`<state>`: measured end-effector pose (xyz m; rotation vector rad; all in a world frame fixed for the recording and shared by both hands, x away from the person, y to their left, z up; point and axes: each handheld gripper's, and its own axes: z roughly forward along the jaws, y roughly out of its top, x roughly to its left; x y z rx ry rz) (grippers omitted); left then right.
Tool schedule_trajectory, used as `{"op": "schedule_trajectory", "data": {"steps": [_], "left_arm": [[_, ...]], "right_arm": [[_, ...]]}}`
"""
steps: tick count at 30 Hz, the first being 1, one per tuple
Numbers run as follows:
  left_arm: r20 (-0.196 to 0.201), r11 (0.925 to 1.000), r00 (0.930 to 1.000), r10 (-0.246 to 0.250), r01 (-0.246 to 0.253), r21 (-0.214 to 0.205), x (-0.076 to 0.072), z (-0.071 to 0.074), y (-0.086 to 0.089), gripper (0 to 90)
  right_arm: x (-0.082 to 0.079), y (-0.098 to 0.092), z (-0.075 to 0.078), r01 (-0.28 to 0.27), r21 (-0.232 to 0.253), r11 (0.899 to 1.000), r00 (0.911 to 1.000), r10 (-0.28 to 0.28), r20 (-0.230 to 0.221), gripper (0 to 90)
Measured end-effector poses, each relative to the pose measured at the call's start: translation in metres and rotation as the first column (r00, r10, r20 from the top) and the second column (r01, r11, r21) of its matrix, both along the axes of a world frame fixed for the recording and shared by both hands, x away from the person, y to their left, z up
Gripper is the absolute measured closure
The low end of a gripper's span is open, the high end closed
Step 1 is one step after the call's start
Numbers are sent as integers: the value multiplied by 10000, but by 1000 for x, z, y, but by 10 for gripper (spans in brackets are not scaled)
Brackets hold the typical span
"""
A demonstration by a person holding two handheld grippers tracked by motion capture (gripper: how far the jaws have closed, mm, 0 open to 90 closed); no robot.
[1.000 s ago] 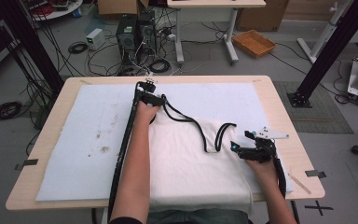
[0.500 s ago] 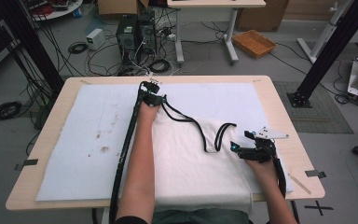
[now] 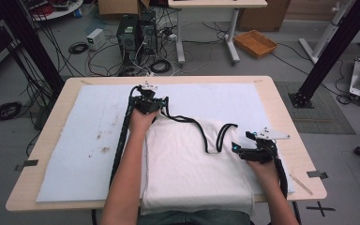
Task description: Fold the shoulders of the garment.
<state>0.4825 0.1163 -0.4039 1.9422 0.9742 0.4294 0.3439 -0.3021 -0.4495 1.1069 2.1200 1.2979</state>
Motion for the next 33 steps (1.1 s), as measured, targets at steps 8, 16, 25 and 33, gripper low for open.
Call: {"op": "schedule_trajectory", "data": {"steps": [8, 16, 25, 33], "left_arm": [[495, 9974, 9985, -212, 245, -676, -52, -1, 5, 824], [1021, 9790, 9935, -504, 694, -1917, -106, -8, 8, 663], [621, 9882, 9957, -688, 766, -1326, -131, -19, 14, 453], [-45, 9856, 9864, -1644, 1641, -413, -135, -34, -4, 458]], "right_arm": [[0, 0, 0, 50, -45, 10000, 10000, -50, -68, 200], [0, 1, 0, 54, -82, 10000, 10000, -54, -54, 200], [0, 1, 0, 99, -119, 9999, 9999, -100, -75, 200], [0, 2, 0, 119, -169, 9998, 9999, -120, -91, 200]]}}
